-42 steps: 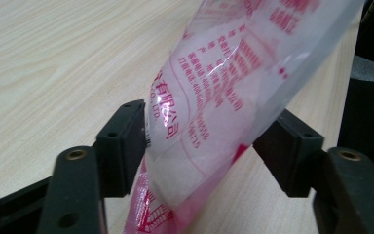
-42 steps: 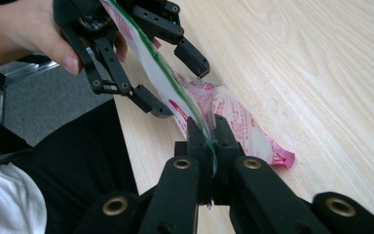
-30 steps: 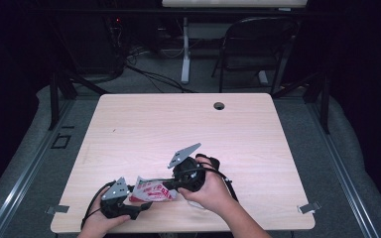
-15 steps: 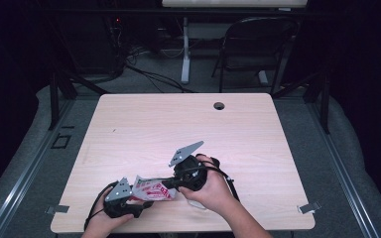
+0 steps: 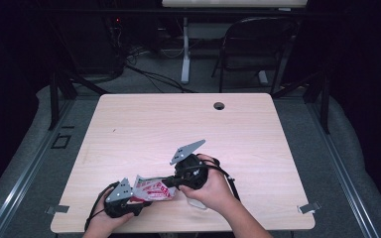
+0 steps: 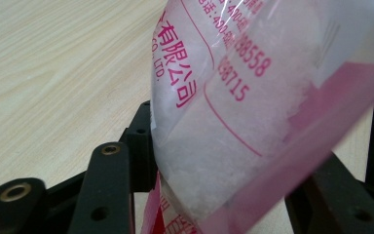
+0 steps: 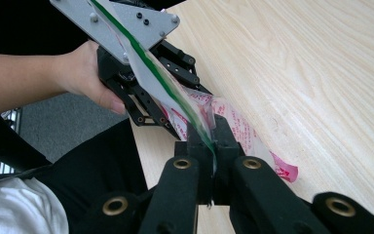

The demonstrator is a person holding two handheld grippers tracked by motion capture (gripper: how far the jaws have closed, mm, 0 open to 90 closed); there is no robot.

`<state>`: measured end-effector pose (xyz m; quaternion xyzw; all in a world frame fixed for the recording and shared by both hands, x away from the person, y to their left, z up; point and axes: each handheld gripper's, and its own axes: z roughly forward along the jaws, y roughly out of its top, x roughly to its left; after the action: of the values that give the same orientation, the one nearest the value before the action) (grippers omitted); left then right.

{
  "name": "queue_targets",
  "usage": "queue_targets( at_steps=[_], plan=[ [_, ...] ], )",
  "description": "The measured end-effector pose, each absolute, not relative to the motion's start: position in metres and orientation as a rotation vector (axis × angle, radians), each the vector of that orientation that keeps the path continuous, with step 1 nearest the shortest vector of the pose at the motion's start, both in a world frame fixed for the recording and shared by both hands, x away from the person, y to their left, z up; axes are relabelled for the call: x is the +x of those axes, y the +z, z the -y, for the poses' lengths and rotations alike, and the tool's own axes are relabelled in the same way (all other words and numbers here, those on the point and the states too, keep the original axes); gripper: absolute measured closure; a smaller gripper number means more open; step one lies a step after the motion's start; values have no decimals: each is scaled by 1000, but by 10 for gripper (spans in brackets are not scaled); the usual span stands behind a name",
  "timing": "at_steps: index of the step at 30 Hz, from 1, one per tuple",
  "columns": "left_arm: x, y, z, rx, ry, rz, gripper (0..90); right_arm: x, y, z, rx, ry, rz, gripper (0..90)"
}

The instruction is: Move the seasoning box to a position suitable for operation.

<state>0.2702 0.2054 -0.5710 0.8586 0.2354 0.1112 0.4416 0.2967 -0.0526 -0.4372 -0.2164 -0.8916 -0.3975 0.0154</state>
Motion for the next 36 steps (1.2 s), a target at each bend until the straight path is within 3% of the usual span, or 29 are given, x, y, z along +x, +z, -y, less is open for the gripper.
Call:
queue_targets(
  at_steps=[11,36],
  plan=[
    [269,-567,-204,2121,317,-577,616,297,-435,56,-686,-1269,2751,900],
    [265,-560,-201,2109,408,-620,636,299,-431,60,-694,-1295,2746,900]
  ],
)
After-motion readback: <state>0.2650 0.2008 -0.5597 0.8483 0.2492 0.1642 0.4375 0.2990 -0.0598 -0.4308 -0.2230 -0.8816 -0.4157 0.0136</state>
